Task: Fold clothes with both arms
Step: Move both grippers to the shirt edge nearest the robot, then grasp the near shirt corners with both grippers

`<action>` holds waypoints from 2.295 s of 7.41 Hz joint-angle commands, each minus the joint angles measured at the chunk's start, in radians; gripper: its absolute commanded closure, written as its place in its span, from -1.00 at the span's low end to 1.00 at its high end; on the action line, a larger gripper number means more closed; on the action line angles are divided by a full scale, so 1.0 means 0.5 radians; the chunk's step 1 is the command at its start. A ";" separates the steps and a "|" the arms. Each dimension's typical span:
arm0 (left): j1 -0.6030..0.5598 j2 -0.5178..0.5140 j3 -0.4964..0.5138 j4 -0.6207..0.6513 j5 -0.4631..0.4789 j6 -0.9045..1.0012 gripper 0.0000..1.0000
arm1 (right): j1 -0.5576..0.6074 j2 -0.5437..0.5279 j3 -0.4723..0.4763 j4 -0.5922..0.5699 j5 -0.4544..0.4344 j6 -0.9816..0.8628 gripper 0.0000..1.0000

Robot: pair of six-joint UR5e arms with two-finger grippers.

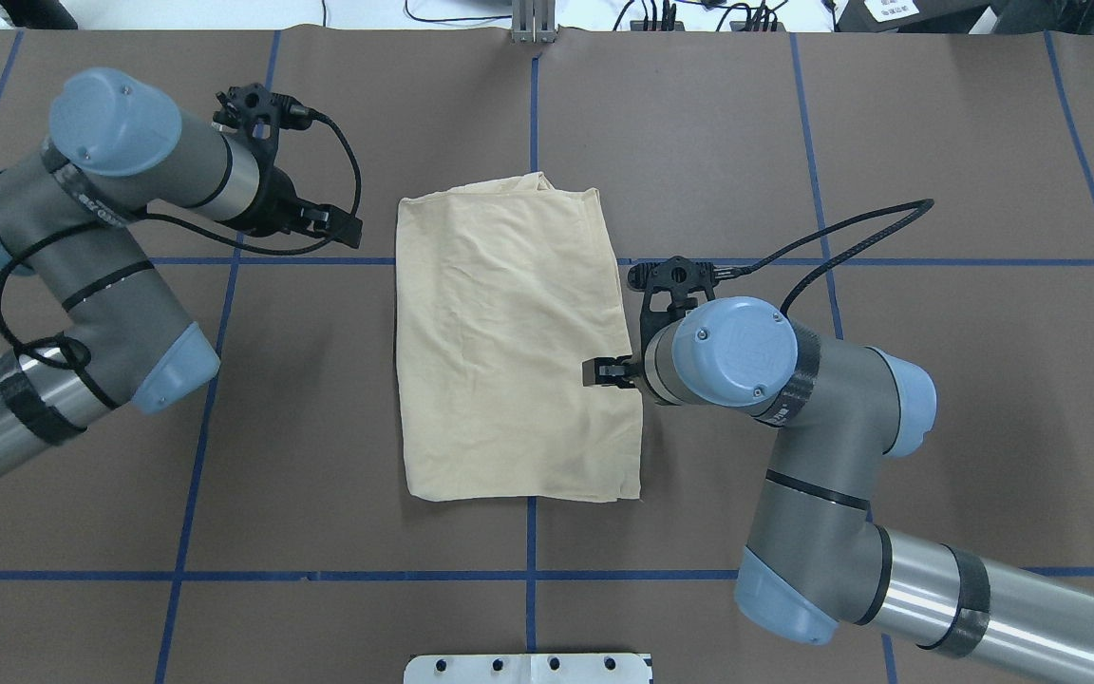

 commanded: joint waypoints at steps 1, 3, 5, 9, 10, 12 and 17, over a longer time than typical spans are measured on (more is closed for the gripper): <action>0.339 0.186 -0.399 0.006 0.045 -0.544 -1.00 | 0.004 -0.113 0.125 0.035 0.021 0.052 -1.00; 0.652 0.208 -0.406 0.046 0.327 -0.785 -1.00 | 0.004 -0.116 0.119 0.032 0.018 0.052 -1.00; 0.724 0.208 -0.366 0.055 0.392 -0.886 -0.83 | -0.002 -0.119 0.113 0.032 0.018 0.052 -1.00; 0.804 0.177 -0.283 0.055 0.395 -0.893 -0.25 | -0.002 -0.119 0.110 0.032 0.015 0.055 -1.00; 0.807 0.177 -0.277 0.055 0.395 -0.893 -0.25 | -0.002 -0.119 0.110 0.032 0.015 0.055 -1.00; 0.807 0.138 -0.259 0.055 0.395 -0.896 0.03 | -0.005 -0.119 0.107 0.032 0.015 0.055 -1.00; 0.804 0.125 -0.253 0.055 0.395 -0.896 1.00 | -0.024 -0.107 0.104 0.023 0.012 0.265 -1.00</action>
